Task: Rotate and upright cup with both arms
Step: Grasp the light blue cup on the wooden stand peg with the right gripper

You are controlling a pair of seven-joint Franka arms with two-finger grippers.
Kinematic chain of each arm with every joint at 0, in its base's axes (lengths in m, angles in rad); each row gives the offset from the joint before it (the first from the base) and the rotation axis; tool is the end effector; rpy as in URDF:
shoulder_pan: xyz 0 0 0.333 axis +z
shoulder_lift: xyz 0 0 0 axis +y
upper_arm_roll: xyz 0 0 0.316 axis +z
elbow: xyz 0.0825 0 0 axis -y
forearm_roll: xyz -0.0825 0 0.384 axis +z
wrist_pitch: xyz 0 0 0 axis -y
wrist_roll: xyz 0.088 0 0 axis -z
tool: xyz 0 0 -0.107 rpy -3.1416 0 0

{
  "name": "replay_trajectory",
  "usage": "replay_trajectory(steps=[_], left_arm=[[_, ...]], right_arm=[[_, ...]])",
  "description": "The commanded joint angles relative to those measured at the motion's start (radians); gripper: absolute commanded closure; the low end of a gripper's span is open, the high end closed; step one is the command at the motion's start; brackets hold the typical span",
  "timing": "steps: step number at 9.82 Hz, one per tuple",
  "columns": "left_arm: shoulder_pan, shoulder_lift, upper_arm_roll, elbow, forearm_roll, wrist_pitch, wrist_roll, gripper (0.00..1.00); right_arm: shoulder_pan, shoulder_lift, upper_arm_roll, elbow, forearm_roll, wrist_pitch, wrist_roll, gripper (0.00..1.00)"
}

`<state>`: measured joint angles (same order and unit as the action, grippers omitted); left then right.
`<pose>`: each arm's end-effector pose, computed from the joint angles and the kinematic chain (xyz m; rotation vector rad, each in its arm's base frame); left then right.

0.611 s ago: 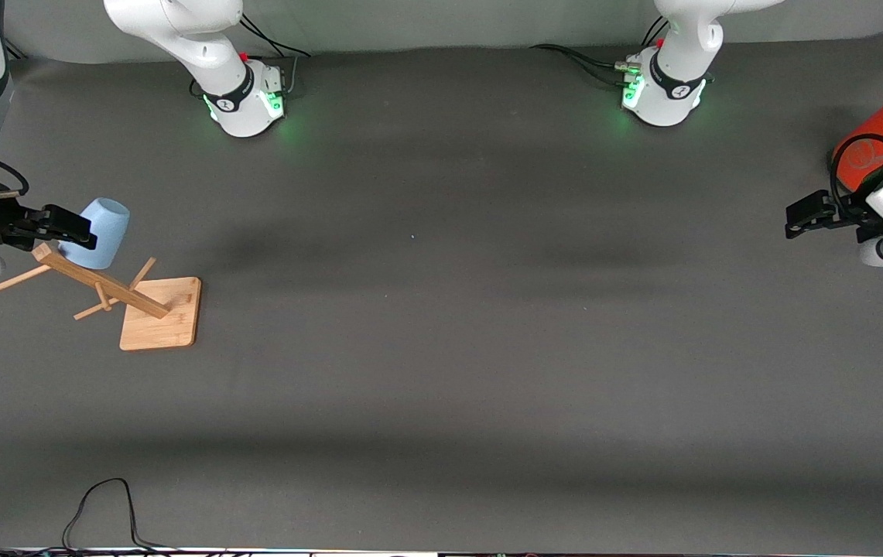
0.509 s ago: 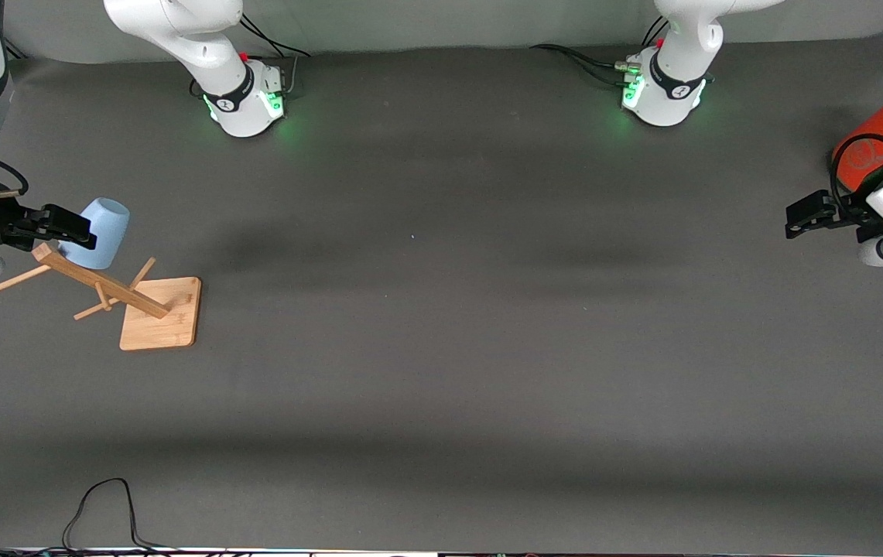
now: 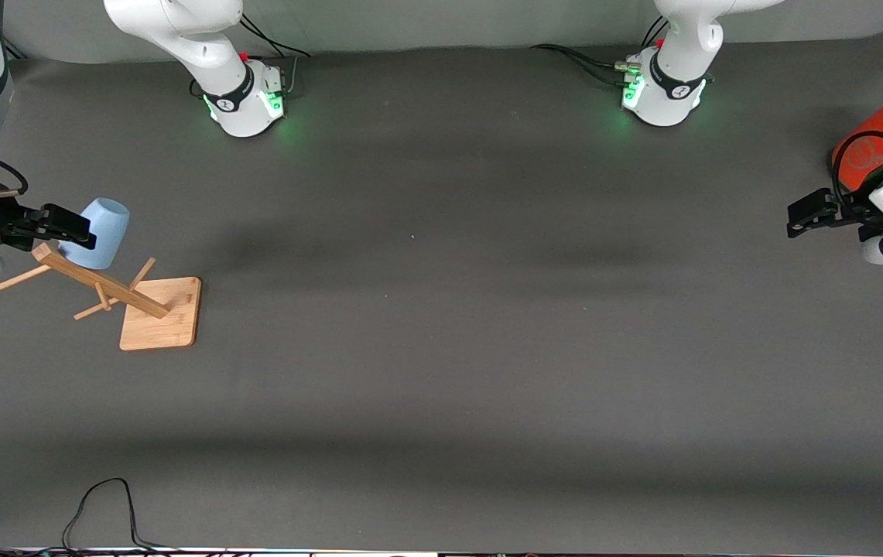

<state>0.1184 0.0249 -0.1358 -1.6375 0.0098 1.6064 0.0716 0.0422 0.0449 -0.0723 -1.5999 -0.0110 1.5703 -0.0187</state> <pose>0.5620 -0.0079 0.5822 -3.1323 0.1405 0.0877 0.5651 -0.0173 0.5857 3.1269 -0.0173 -0.1169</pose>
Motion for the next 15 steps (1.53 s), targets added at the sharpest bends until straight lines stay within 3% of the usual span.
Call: replay_trajectory(steps=[1, 2, 5, 9, 13, 15], left_arm=[[0.024, -0.014, -0.004, 0.011, -0.027, 0.001, -0.001, 0.00], [0.024, -0.013, -0.004, 0.011, -0.028, 0.003, -0.001, 0.00], [0.026, -0.011, -0.004, 0.011, -0.028, 0.001, -0.001, 0.00], [0.026, -0.011, -0.005, 0.010, -0.028, 0.000, 0.008, 0.00], [0.026, -0.005, -0.005, 0.007, -0.028, 0.003, 0.010, 0.00], [0.026, -0.005, -0.005, 0.005, -0.028, 0.003, 0.011, 0.00]], right_arm=[[0.007, -0.022, -0.007, -0.014, -0.018, 0.005, -0.020, 0.00], [0.004, -0.051, -0.010, -0.031, -0.018, -0.003, -0.020, 0.00], [0.002, -0.204, -0.096, -0.174, -0.020, 0.036, -0.032, 0.00], [0.002, -0.227, -0.115, -0.203, -0.018, 0.019, 0.011, 0.00], [0.005, -0.212, -0.113, -0.201, -0.009, 0.019, 0.517, 0.00], [0.004, -0.198, -0.116, -0.212, -0.009, 0.028, 0.571, 0.00]])
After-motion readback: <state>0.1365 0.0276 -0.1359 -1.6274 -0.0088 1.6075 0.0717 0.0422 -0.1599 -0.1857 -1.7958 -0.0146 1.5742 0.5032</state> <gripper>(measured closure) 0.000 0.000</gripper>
